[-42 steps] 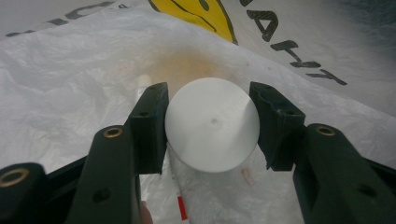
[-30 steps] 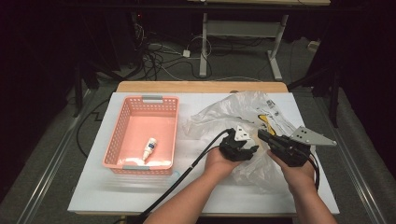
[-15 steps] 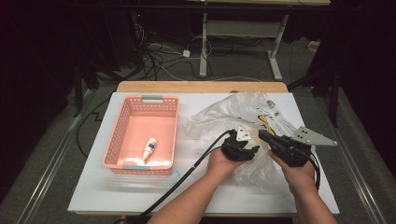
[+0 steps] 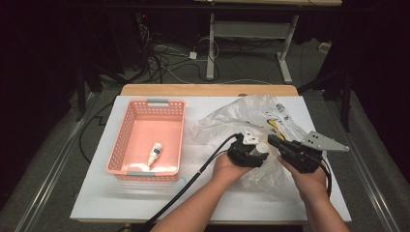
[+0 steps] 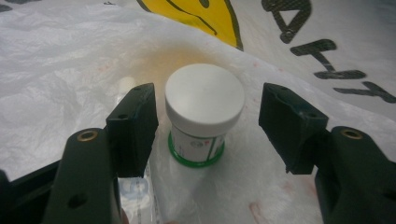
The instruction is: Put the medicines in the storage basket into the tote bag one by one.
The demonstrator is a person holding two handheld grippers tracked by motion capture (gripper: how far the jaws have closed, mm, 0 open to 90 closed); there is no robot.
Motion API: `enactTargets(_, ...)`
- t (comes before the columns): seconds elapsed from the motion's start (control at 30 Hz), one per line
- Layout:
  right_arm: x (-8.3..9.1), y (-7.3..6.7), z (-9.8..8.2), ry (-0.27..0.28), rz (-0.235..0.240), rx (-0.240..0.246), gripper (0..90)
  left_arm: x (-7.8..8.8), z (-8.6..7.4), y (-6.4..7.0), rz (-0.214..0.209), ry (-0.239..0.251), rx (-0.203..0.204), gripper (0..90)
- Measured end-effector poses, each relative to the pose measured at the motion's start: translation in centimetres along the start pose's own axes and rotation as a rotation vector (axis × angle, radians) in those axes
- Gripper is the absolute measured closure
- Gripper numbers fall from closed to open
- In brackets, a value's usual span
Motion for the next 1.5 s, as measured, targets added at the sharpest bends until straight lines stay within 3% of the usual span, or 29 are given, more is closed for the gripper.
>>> enactTargets(0.23,0.1,0.0,0.0,0.001,-0.002,-0.002,90.0,2.1,-0.7,0.3,-0.022,0.023,0.016,31.3)
enactTargets(0.53,0.1,0.0,0.0,0.001,0.000,0.004,90.0,4.9,-2.3,1.3,-0.047,0.010,0.013,22.2)
enactTargets(0.8,0.1,-0.2,0.1,0.001,-0.004,0.010,90.0,7.7,-3.2,1.6,-0.009,0.004,0.019,12.9)
enactTargets(0.97,0.2,-0.3,0.1,0.001,-0.004,0.008,90.0,9.4,-3.6,1.3,0.022,-0.022,0.020,0.0)
enactTargets(1.27,0.2,-0.3,0.1,0.003,-0.006,0.010,90.0,13.0,-4.3,0.8,0.061,-0.014,0.016,0.0)
enactTargets(1.5,0.2,-0.4,0.1,0.001,-0.006,0.011,90.0,14.8,-5.3,-0.3,0.087,-0.004,0.056,0.0)
Point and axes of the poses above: each handheld gripper's, and its own axes: x roughly backward along the jaws, z roughly out of its top, y roughly to its right, the point moved 6 cm from there along -x, roughly forward along the jaws, and after that the axes turned 14 degrees about -x, right-handed, at the moved point
